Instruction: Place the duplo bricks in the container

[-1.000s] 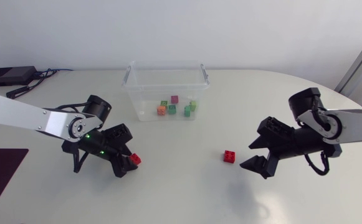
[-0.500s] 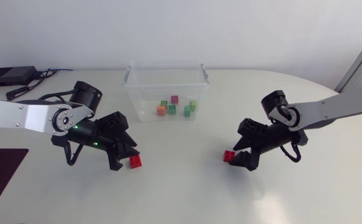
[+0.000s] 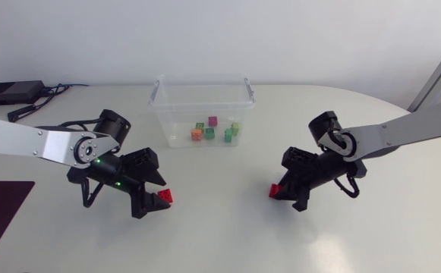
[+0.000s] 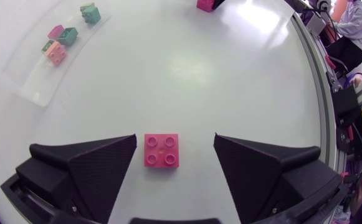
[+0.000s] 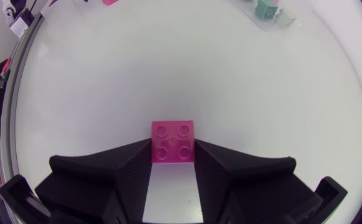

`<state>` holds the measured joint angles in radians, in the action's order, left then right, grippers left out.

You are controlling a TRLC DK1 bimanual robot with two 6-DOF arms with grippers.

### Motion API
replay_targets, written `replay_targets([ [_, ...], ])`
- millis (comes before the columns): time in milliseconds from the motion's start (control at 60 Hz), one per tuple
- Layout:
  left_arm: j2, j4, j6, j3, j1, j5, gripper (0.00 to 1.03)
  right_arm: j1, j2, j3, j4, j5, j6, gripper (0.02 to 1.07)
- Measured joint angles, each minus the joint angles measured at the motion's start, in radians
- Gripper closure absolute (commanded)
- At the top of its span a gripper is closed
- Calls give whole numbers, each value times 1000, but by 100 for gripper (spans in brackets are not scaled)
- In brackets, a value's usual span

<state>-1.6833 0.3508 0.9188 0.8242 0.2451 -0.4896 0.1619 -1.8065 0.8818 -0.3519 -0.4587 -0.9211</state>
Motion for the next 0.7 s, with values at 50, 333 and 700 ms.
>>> replay_targets([
  [50,-6,0,8,0,0,0,6,0,6,-2,-5,3,0,86],
  [333,-87,-32,53,0,-5,48,31,38,198,-52,-121,11,0,86],
  [700,-98,-80,51,15,-25,50,70,133,454,-48,-259,11,37,86],
])
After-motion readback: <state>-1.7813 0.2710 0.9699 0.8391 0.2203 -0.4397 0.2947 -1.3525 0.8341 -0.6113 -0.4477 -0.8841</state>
